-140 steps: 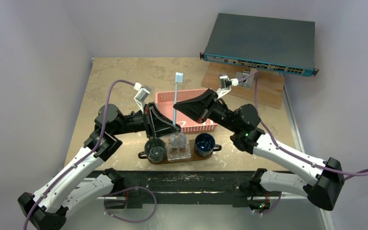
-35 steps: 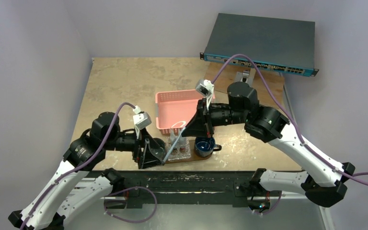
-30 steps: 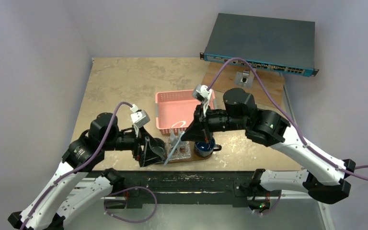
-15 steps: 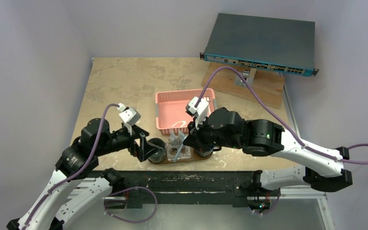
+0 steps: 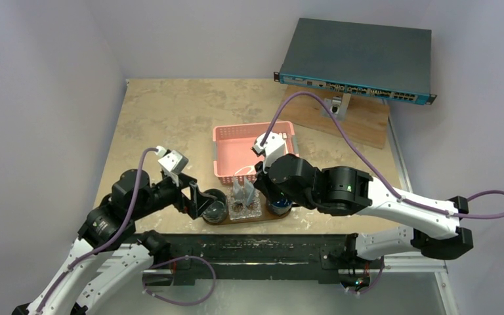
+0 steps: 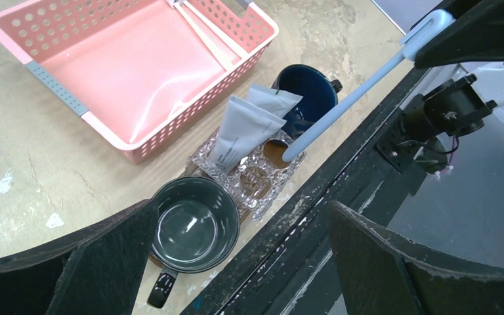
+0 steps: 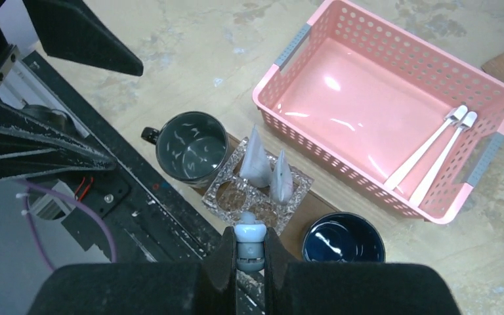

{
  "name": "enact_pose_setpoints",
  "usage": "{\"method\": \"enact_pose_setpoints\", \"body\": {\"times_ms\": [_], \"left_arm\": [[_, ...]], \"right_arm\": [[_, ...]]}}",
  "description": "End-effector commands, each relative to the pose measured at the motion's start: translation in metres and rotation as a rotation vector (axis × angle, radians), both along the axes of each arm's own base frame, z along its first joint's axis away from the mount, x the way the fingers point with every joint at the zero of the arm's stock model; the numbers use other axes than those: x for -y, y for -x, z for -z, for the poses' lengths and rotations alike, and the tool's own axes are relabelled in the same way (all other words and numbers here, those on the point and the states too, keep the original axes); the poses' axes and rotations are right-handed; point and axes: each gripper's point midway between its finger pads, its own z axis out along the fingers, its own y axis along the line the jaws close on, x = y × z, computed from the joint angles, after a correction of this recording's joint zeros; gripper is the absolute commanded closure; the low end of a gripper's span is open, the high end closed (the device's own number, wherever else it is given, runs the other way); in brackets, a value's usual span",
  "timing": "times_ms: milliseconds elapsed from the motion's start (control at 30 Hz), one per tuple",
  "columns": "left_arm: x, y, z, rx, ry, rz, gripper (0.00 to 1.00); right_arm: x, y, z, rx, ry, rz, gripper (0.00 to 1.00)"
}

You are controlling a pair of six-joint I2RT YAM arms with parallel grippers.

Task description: Prepare toiletry sets of a toothbrush and toothpaste on the tray

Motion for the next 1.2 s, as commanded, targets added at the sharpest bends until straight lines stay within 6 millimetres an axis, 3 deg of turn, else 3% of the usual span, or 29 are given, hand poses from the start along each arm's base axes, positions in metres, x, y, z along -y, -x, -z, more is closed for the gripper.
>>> {"method": "enact_pose_setpoints", "body": {"times_ms": [0, 567, 1167], "left_arm": [[-0.004, -0.009, -0.001, 0.057, -0.007, -0.033, 0.00], [-0.005, -0.012, 0.000, 0.074, -0.031, -0.036, 0.00], [-0.005, -0.013, 0.002, 0.068, -0.041, -0.035, 0.00]], "right_arm": [[-0.004, -0.012, -0.001, 0.031, -0.029, 0.077, 1.00], [-0.011, -0.011, 0.041, -0.010, 0.048, 0.090, 1.00], [-0.003, -0.011, 0.060, 0.088, -0.112, 0.189, 1.00]]}}
